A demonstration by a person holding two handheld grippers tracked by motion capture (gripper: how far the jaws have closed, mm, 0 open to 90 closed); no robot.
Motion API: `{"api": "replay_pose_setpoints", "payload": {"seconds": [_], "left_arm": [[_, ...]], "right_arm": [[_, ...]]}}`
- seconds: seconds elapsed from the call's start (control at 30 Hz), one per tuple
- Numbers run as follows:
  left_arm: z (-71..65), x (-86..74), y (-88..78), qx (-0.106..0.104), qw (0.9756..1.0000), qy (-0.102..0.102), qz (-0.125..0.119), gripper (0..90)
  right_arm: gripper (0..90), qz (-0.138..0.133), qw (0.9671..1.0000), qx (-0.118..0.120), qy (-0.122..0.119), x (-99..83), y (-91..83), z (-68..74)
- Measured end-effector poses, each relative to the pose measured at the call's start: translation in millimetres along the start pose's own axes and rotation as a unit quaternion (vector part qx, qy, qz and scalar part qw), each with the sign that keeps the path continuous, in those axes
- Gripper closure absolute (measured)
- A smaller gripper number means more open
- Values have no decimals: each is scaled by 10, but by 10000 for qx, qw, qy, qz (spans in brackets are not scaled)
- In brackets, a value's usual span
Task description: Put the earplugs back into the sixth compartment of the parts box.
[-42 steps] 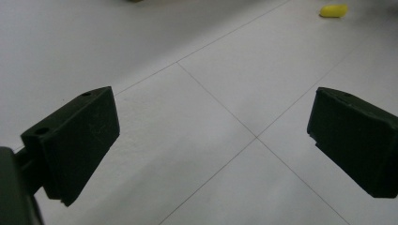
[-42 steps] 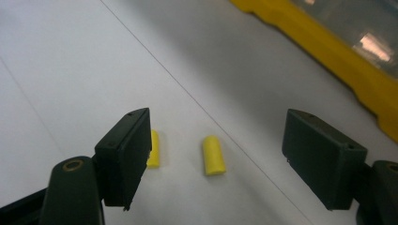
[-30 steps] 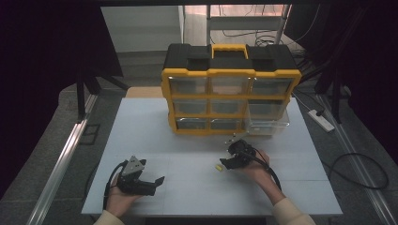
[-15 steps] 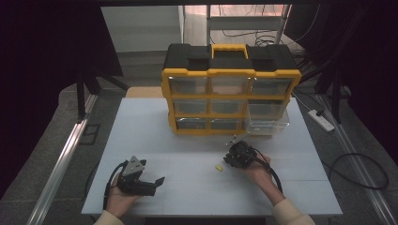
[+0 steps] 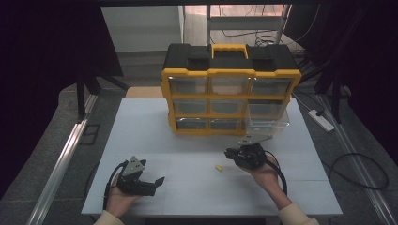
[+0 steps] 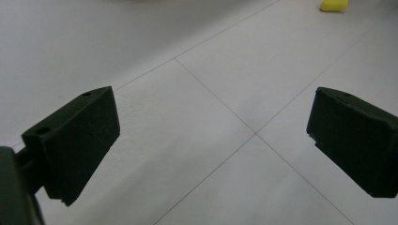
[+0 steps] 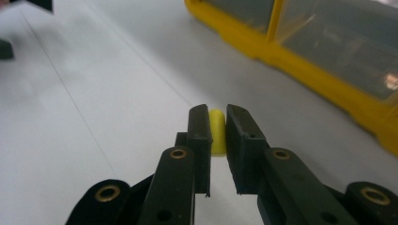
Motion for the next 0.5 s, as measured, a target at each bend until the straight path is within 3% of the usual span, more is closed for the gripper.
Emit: {"api": "replay_pose_setpoints", "payload": {"seconds": [0.13,0.5], "left_arm": [[0,-1,0,2,10000,3,2,26],[1,0,2,8,10000,0,-4,26]], "right_arm": [[801,-297,9996,-20,20,104,-108,2],[802,-679,9975,-45,-165,304,-252,60]]}}
Point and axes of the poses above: each handheld gripper's, and its own axes: y roughly forward along the jaws, x roughly out of its top, z roughly to its left, the point moved 10 cm from there along y, roughly forward along the jaws, and after that the axes turned 15 degrees about -z, right-handed, at the moved point
